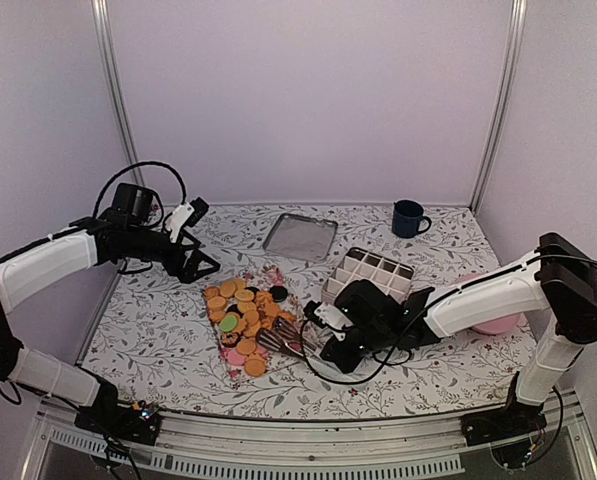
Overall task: Pack the cookies
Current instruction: Pick up the clamp from the plate, then pass from the right arm to the left
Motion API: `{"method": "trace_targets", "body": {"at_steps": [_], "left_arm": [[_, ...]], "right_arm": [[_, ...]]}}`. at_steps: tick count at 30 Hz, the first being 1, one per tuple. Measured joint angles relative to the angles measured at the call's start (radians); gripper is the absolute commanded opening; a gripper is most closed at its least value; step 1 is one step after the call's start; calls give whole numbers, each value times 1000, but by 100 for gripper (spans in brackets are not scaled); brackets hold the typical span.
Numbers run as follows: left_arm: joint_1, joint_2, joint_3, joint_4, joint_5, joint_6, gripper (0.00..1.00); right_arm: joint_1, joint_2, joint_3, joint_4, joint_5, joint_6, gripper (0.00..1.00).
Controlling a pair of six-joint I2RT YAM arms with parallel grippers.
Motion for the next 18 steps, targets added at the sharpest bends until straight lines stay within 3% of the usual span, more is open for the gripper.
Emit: {"method": "trace_targets", "body": {"at_steps": [7, 13, 18], "left_arm": [[-107, 47, 6, -98, 125, 107, 97], [-243, 125, 84, -210, 152, 210, 82], [-280, 158, 170, -283, 169, 297, 70]], "right_arm": [[16, 0, 78, -79, 64, -48, 0], [33, 0, 171, -159, 157, -125, 0], [60, 0, 235, -209, 261, -213, 0]]}}
